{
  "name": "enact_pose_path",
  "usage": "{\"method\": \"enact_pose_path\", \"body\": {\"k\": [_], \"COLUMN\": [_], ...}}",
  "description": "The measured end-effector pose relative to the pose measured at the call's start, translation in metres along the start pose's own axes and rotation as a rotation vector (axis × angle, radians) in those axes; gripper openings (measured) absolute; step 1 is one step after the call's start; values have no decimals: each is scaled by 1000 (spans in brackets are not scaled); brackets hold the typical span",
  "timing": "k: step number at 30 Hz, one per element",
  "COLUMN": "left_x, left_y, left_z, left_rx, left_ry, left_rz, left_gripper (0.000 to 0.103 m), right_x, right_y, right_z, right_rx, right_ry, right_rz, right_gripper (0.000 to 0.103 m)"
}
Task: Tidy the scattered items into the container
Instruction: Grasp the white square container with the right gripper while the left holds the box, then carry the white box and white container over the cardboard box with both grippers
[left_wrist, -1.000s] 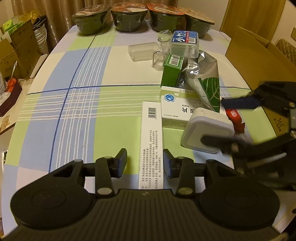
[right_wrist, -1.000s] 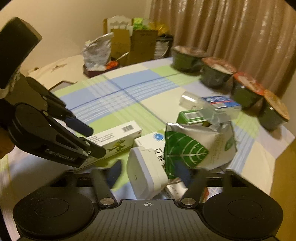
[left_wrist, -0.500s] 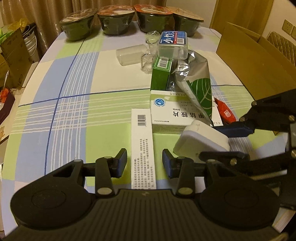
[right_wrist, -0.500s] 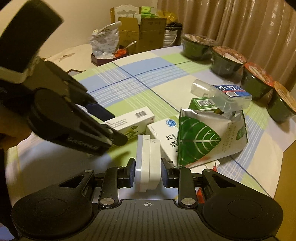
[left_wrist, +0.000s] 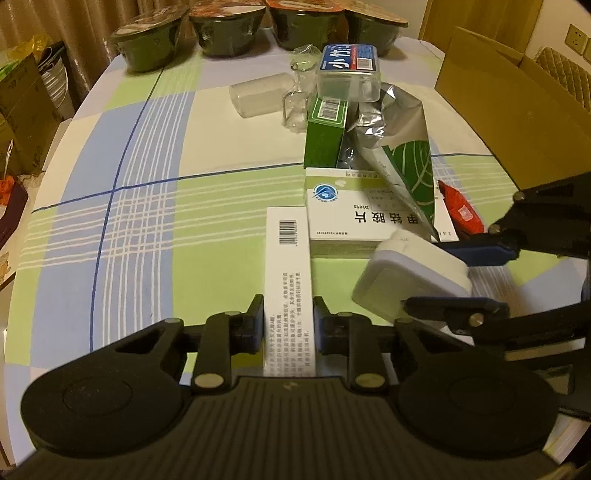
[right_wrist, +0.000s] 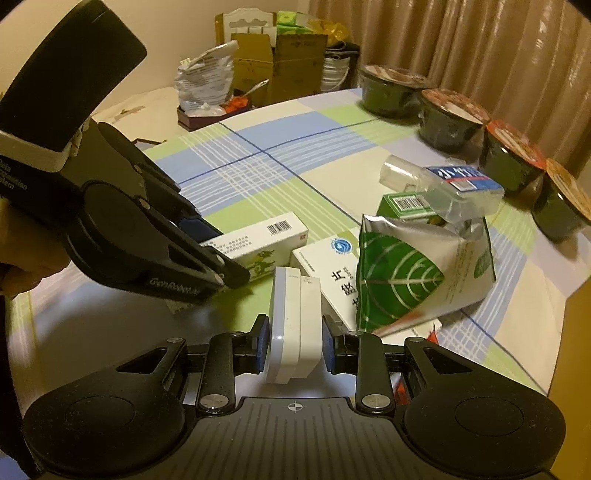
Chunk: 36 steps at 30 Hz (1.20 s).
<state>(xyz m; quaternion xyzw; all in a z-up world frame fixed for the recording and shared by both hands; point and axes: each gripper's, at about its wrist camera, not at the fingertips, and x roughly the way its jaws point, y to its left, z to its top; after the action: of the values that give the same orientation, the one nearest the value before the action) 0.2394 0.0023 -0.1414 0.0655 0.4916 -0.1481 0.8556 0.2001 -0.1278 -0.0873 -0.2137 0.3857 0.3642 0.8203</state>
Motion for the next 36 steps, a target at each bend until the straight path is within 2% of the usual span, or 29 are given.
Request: {"method": "enact_pose_path", "body": {"k": [12, 23, 30, 36], "left_x": [-34, -90, -118, -129], "left_y": [-16, -44, -80, -128], "left_z": [-23, -37, -34, -16], "left_rx": [-17, -11, 46, 138], "left_ry": [-2, -44, -75, -113], "left_rz": [-19, -41, -82, -138], "left_gripper": [21, 21, 21, 21], "right_x": [-46, -102, -155, -202], "right_y": [6, 24, 9, -22], "right_z": [-28, -46, -53, -63], "right_rx": [149, 197, 223, 259], "right_ry": [-11, -40, -92, -133], "right_rz": [-64, -121, -217, -328], "right_gripper": [31, 31, 31, 31]}}
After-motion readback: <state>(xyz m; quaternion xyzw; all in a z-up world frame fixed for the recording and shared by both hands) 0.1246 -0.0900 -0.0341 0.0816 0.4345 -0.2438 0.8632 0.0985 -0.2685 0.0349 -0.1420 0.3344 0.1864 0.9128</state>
